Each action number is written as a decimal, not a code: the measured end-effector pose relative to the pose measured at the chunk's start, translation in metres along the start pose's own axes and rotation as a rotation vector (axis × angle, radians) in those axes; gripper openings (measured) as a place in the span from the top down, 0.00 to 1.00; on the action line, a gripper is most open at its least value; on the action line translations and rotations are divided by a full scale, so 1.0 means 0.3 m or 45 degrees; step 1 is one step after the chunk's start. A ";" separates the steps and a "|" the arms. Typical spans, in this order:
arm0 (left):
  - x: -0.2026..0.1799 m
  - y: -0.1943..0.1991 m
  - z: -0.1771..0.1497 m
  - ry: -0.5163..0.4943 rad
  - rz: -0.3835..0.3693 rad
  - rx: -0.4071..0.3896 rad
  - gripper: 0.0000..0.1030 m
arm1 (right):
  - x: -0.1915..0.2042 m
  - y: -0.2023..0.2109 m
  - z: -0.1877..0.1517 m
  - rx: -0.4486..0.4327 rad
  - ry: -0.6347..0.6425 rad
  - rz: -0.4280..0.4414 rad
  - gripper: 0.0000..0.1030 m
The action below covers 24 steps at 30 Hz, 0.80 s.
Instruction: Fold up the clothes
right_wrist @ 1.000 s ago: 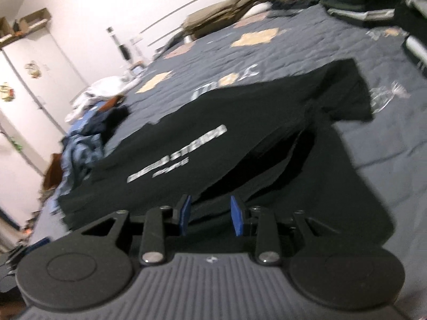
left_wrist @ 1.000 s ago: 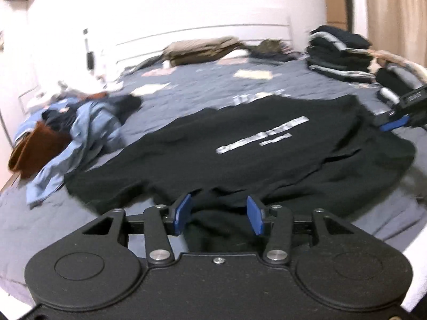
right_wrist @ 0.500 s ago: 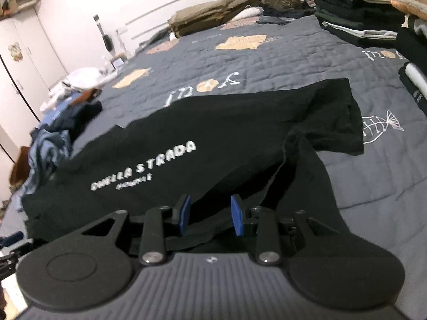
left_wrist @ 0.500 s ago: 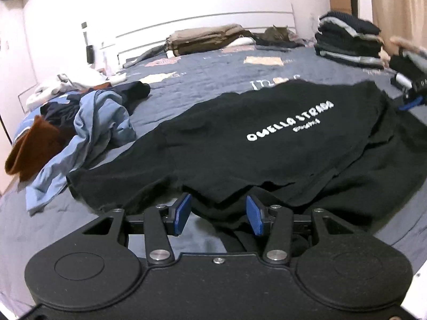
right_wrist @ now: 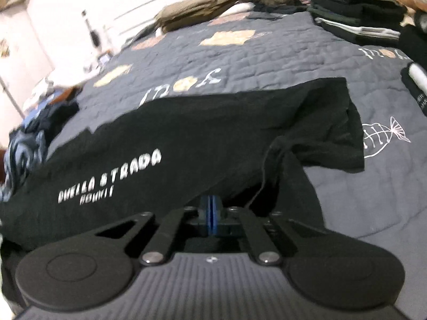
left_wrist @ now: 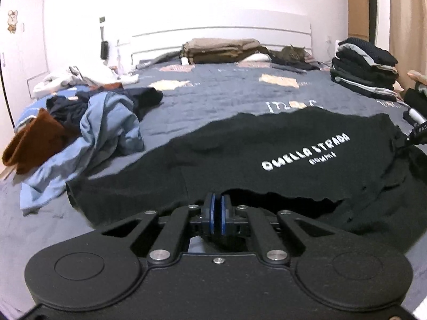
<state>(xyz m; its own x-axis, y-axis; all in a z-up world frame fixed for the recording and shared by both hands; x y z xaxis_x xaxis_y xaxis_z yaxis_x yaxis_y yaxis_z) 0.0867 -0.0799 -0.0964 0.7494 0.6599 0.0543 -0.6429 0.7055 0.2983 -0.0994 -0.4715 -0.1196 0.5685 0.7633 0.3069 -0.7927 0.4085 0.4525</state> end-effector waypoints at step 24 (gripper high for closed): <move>-0.042 0.017 0.030 0.080 -0.060 0.038 0.58 | -0.027 0.042 0.064 0.005 0.209 0.033 0.71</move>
<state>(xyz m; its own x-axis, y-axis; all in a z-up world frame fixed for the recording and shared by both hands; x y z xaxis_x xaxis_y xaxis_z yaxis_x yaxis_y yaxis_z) 0.0754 -0.0870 -0.0871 0.7667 0.6417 -0.0198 -0.6014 0.7288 0.3273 -0.1098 -0.4822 -0.1004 0.5042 0.8450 0.1780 -0.8055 0.3859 0.4498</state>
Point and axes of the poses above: each gripper's, at about its wrist camera, not at the fingertips, and y roughly against the way its jaws point, x to its left, z to its top, the point moved 7 cm from there along -y, roughly the way its jaws point, and after that the axes turned 15 degrees about -x, right-handed, at the moved point
